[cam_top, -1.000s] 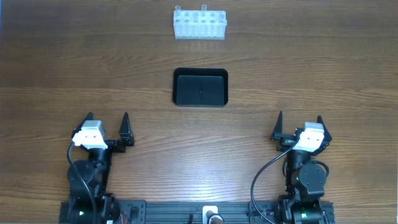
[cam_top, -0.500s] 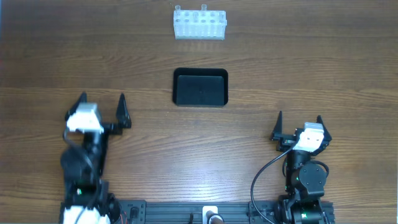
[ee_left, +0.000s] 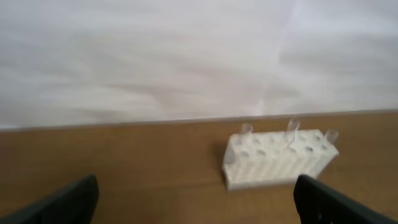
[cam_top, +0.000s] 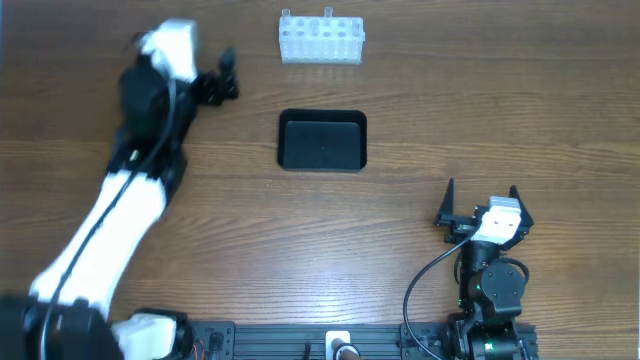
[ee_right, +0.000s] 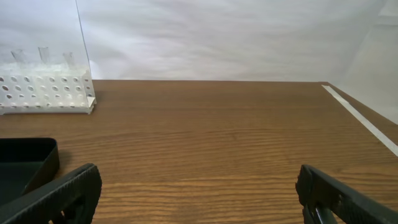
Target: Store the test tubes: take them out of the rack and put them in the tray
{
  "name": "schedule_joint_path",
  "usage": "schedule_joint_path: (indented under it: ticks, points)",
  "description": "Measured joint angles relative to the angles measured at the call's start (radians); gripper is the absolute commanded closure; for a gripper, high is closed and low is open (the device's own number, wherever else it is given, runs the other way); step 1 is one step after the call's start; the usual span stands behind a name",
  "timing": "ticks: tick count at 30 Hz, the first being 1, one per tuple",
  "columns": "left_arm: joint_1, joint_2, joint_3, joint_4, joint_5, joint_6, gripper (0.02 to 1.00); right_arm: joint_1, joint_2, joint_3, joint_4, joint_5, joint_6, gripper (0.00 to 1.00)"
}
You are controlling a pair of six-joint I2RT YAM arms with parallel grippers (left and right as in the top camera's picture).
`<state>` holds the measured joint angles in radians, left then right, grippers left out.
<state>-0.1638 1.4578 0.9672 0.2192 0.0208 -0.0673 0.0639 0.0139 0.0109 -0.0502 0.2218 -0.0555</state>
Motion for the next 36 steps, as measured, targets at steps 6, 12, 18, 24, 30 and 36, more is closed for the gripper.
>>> schedule_joint_path:
  ticks: [6, 12, 18, 24, 30, 36]
  points:
    - [-0.075, 0.299, 0.314, -0.146, -0.050, -0.046, 0.023, 0.000, 0.000, 0.000, 0.000, -0.002, -0.001, 0.009]
    - [-0.119, 0.529, 0.565, -0.256, -0.082, -0.080, 0.020, 0.000, 0.000, 0.000, 0.000, -0.002, -0.001, 0.009]
    - [-0.150, 0.669, 0.708, -0.291, -0.116, -0.094, 0.020, 0.000, 0.000, 0.000, 0.000, -0.002, -0.001, 0.007]
    - [-0.156, 0.731, 0.750, -0.290, -0.150, -0.111, 0.020, 0.000, 0.000, 0.000, 0.000, -0.002, -0.002, 0.007]
    - [-0.156, 0.764, 0.752, -0.272, -0.183, -0.114, 0.027, 0.000, 0.000, 0.000, 0.000, -0.002, -0.001, 0.007]
    - [-0.156, 0.794, 0.753, -0.231, -0.191, -0.117, 0.117, 0.000, 0.000, 0.000, 0.000, -0.002, -0.001, 0.009]
